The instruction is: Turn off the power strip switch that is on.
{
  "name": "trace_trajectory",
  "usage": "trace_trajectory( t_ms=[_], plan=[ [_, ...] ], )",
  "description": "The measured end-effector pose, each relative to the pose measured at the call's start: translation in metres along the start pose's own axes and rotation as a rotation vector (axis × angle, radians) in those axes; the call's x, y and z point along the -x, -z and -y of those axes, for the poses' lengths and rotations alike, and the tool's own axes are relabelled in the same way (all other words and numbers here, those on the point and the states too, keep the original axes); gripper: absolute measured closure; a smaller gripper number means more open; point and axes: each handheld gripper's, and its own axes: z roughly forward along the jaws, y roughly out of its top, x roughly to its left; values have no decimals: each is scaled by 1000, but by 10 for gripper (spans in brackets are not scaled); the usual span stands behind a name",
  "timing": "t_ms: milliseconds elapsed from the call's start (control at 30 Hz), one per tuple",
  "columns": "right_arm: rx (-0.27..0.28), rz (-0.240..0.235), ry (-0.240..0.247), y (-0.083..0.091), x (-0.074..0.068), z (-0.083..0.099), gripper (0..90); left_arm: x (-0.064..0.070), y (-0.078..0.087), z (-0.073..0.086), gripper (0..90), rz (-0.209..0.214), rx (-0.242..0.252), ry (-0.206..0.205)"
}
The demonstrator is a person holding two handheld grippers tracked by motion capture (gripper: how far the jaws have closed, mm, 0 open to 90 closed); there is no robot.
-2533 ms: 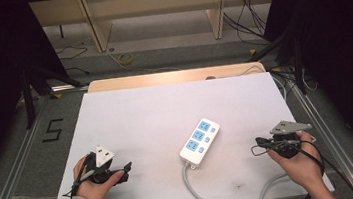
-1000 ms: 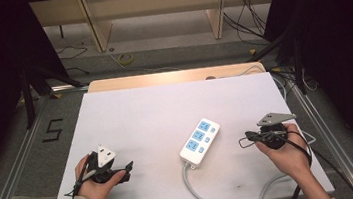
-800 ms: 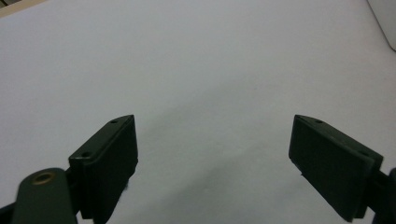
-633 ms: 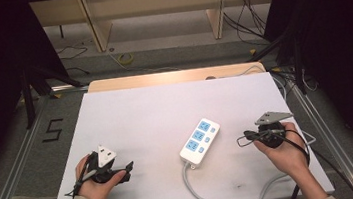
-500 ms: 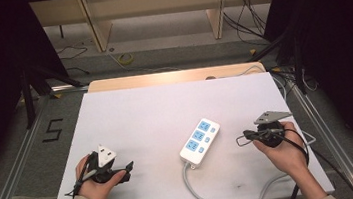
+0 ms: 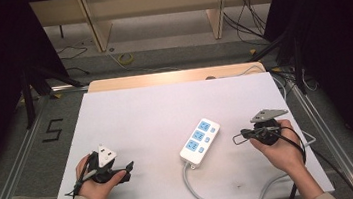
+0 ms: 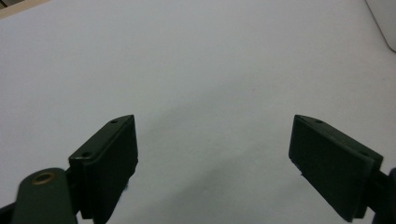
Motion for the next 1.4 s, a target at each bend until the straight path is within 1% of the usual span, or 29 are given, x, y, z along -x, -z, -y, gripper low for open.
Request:
trace_trajectory(
  t_ms=[300,400,533,667,867,1400],
  plan=[
    [-15,-2,7,-5,0,-3,900,0,1,-1,153,-3,2,-4],
    [-16,-2,0,-5,0,-5,900,0,0,-1,153,-3,3,-3],
    [-17,-2,3,-7,1,-7,900,0,1,-1,153,-1,4,-7],
    [-22,-3,2,-10,1,-10,900,1,0,-1,153,1,6,-2],
    [-31,-7,10,-14,0,-13,900,0,0,-1,153,1,6,-6],
    [-43,-11,26,-17,0,-24,900,2,0,-2,154,2,6,-5]
  ],
)
